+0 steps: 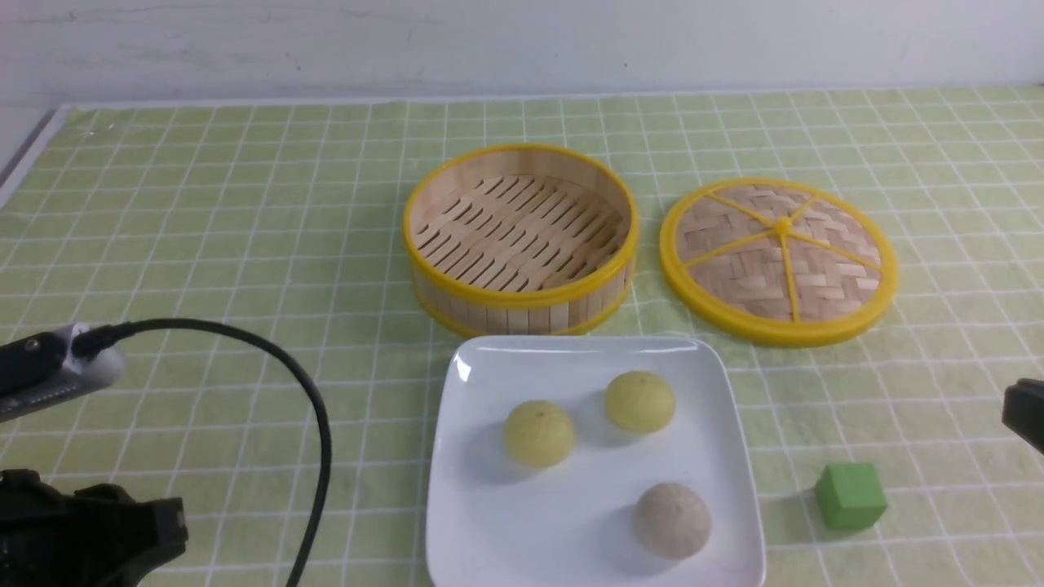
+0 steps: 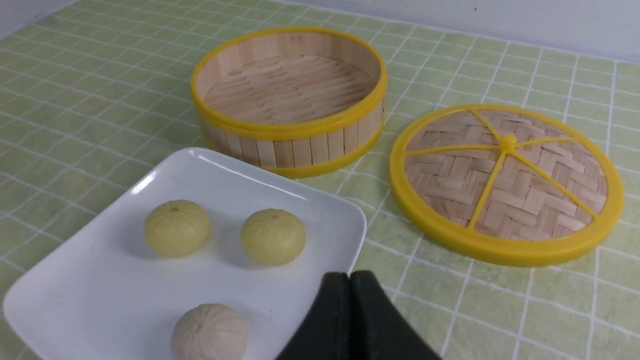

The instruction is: Put the steamed buns into the plate on the green tablecloth.

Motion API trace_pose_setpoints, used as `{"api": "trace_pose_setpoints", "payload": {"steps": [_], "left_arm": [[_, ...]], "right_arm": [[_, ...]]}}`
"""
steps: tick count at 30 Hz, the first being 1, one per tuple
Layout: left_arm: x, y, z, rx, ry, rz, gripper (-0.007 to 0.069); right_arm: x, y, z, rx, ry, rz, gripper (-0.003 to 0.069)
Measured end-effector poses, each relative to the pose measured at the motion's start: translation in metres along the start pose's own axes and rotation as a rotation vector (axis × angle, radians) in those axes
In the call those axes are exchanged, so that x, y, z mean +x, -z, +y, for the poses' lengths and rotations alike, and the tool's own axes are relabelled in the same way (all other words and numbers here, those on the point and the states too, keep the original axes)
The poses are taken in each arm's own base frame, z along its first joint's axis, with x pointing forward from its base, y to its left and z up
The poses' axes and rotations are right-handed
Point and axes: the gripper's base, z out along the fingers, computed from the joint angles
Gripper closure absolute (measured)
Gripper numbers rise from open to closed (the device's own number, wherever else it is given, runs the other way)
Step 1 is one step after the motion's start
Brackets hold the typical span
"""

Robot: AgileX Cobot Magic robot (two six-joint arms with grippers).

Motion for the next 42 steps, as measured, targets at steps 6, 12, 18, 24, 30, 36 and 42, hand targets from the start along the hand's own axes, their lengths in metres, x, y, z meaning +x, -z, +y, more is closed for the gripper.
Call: {"api": "trace_pose_setpoints", "payload": {"steps": [6,12,18,24,30,36,42], "left_arm": [[-0.001,0.0,0.0,0.001,0.001,-0.007,0.0388],[-0.001,0.0,0.0,0.0,0.0,-0.008,0.0388],[-0.001,0.0,0.0,0.0,0.0,-0.007,0.0388],[0.001,0.0,0.0,0.001,0.001,0.008,0.0447],[-0.009,0.018,-0.007,0.011,-0.037,-0.018,0.0607],[-0.007,0.07,-0.015,-0.014,-0.157,-0.1,0.0622],[0.036,0.087,-0.015,0.074,-0.167,-0.211,0.0622]], "right_arm": [[0.0,0.0,0.0,-0.001,-0.002,0.0,0.0665],[0.016,0.012,-0.003,0.026,-0.008,-0.052,0.0663],[0.074,0.021,-0.021,0.235,-0.027,-0.063,0.0659],[0.124,0.021,-0.029,0.37,0.016,-0.003,0.0657],[0.126,0.023,-0.028,0.369,0.01,0.005,0.0654],[0.126,0.023,-0.028,0.371,0.007,0.006,0.0648],[0.126,0.023,-0.028,0.371,0.006,0.007,0.0643]]}}
